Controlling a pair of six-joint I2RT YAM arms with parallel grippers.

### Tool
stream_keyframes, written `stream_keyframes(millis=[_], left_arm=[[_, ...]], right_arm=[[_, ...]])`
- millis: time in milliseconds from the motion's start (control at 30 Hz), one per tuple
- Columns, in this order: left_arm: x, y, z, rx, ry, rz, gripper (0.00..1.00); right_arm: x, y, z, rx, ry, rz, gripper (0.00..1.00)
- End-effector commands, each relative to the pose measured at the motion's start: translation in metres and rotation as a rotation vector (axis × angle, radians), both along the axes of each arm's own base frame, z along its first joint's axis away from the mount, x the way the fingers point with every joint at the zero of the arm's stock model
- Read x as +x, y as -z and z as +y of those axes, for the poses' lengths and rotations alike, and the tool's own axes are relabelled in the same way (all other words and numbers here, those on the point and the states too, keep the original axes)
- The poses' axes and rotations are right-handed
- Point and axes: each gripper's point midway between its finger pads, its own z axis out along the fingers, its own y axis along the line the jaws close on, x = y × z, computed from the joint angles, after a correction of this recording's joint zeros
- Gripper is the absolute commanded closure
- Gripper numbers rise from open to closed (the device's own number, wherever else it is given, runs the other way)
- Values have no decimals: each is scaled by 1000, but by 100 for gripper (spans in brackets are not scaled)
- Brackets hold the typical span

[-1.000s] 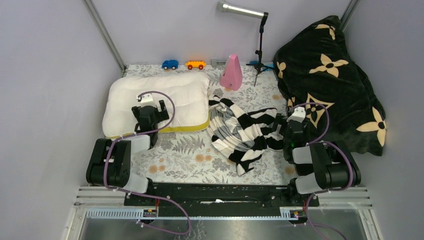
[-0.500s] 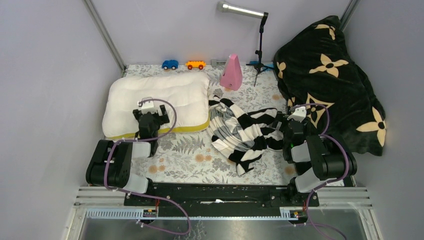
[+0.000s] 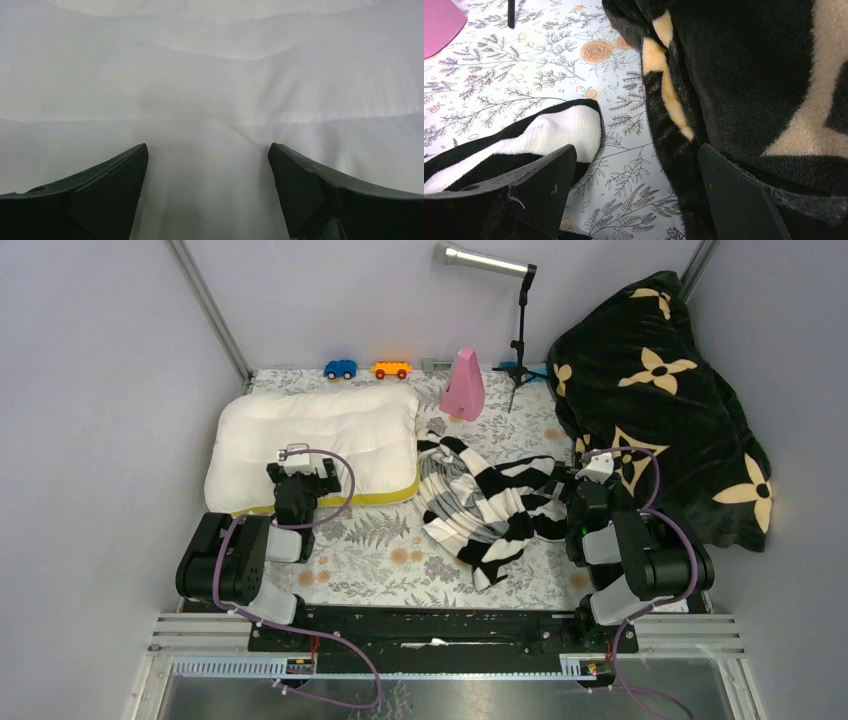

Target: Remove the pillowcase from the pillow

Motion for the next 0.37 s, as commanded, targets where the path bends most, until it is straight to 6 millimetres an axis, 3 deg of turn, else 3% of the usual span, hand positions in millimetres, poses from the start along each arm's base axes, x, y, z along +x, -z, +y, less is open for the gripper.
stream_keyframes(millis=[0, 333], left_arm=[[2, -11, -8, 2, 49, -55, 1], [5, -10, -7, -13, 58, -44, 1]], right_arm=[[5, -15, -7, -17, 28, -60, 1], [4, -15, -7, -17, 29, -60, 1]])
